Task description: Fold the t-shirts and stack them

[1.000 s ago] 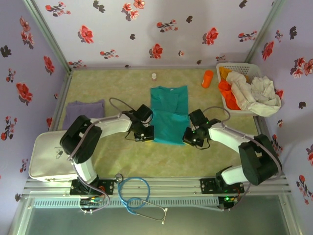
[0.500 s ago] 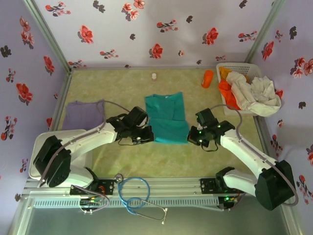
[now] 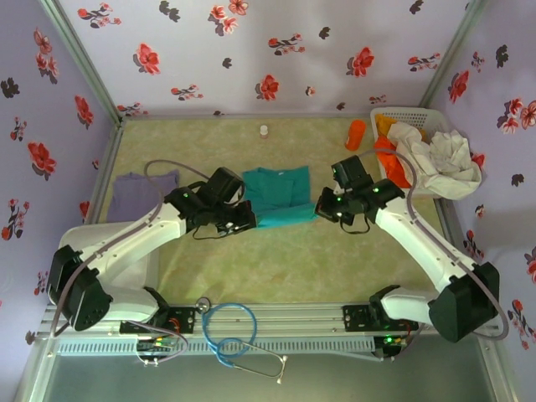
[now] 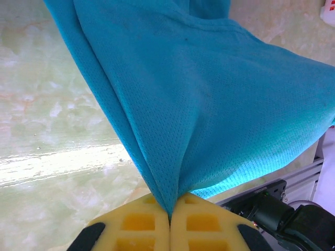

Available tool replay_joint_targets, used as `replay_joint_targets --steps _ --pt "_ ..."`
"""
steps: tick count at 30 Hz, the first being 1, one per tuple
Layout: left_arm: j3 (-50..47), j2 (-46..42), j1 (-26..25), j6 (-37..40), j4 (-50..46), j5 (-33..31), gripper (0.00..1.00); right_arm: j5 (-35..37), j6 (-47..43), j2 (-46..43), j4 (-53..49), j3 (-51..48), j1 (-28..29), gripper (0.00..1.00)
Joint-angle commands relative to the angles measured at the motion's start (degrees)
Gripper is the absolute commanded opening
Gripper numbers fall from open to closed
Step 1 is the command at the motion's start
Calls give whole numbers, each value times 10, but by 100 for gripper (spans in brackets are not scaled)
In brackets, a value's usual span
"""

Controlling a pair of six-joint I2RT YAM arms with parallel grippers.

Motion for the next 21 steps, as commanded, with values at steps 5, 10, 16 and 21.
replay_joint_targets --steps 5,10,16,21 --pt "27 -7 36 10 -36 -15 0 -6 -15 54 -5 48 0 0" --pt "40 19 64 29 -21 -8 0 -22 -12 86 24 52 -3 0" --pt "68 64 96 58 -6 11 0 -45 -16 132 36 81 -20 0" --pt "113 118 120 97 -18 13 0 -85 -12 170 63 99 -49 0"
